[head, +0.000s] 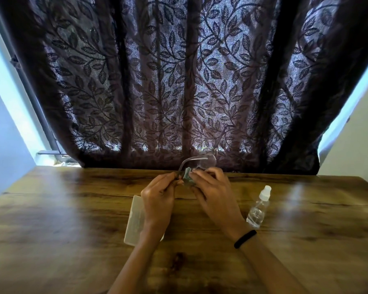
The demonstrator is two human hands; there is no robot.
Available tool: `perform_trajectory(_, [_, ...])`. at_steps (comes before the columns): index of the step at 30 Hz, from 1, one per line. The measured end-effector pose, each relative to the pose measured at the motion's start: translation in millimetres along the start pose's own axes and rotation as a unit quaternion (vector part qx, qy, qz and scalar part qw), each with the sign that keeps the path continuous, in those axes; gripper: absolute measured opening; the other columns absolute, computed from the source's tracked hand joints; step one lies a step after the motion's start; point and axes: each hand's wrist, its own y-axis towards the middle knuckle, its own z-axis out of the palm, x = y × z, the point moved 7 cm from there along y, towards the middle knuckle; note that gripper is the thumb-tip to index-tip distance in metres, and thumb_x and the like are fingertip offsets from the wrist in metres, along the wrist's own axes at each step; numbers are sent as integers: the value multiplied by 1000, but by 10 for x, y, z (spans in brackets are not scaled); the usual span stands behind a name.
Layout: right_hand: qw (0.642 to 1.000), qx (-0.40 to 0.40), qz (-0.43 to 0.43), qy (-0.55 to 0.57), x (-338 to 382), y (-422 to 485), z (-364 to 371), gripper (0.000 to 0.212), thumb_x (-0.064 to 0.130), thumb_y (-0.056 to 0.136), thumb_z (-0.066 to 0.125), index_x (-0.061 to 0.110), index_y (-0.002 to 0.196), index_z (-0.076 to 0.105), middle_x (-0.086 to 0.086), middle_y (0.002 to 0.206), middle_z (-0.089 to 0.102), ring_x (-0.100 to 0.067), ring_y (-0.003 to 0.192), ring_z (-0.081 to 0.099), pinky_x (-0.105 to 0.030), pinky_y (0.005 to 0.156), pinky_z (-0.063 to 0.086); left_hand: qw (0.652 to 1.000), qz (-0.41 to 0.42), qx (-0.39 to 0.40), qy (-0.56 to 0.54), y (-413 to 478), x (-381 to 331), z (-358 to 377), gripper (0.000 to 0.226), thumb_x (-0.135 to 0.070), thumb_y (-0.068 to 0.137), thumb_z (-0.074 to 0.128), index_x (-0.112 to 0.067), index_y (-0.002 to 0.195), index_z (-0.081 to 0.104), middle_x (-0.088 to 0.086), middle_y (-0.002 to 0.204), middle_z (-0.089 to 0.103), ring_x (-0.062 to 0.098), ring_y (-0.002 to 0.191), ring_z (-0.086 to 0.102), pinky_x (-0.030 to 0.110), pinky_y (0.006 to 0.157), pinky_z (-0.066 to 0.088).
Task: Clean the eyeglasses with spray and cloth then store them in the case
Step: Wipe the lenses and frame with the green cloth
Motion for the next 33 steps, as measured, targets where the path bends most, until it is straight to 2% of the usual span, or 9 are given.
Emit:
perform_trajectory(3, [997,-17,15,-75,12,-26,-12,41,37,86,41,15,115,60,3,116,65,-16,105,40,-36,78,50,1000,-2,-2,-3,19,-22,32,21,15,68,69,4,86,70,3,84,66,8,79,63,6,72,48])
perform_trajectory(5, [998,-17,32,-59,13,-43,16,41,36,86,41,15,117,58,2,119,64,-16,104,40,-37,79,51,1000,0,-4,2,19,-26,39,19,14,70,67,4,86,70,3,84,66,7,80,62,5,71,48])
perform_trajectory(9, [992,-10,48,112,-6,-15,71,35,22,87,47,17,120,57,1,123,62,-11,106,40,-35,86,49,1000,-9,-9,6,6,-21,32,19,11,71,66,4,88,70,11,83,70,8,80,62,7,72,49])
perform_trajectory(12, [981,-19,37,188,39,16,57,36,5,84,56,17,117,60,1,117,65,-6,103,40,-26,85,47,1000,-10,-19,-4,13,-31,25,20,12,70,66,4,87,70,5,83,67,6,79,61,7,71,49])
perform_trajectory(15, [988,-36,12,152,54,33,14,34,2,80,63,17,111,63,2,110,69,-7,97,41,-28,78,48,1000,-17,-24,-5,6,8,19,19,11,70,66,3,88,70,11,82,70,9,77,63,13,69,52])
perform_trajectory(21, [993,-87,-45,-59,87,9,-87,28,13,73,75,17,99,66,4,95,70,-15,95,41,-28,80,31,1000,-22,-6,1,-9,0,43,23,13,69,69,4,89,70,6,86,68,9,81,63,9,72,50])
perform_trajectory(25, [991,-60,-5,-117,-18,7,-57,33,37,86,48,16,109,61,-1,110,64,-18,103,40,-31,86,30,1000,-4,-9,0,34,-26,30,19,8,70,64,4,87,70,3,84,66,5,79,61,6,72,49])
perform_trajectory(29, [994,-16,27,-106,-51,8,8,44,41,89,34,18,121,53,-4,121,55,-19,106,38,-36,85,45,1000,-6,-6,-3,39,-34,49,20,8,70,63,3,88,70,2,85,65,4,80,61,7,73,49])
perform_trajectory(33, [999,-12,20,34,-58,34,68,32,20,89,48,20,120,56,-3,115,57,-17,102,37,-37,82,50,1000,-3,0,-4,36,-54,48,20,8,71,63,3,89,70,0,86,65,-1,82,61,5,73,48])
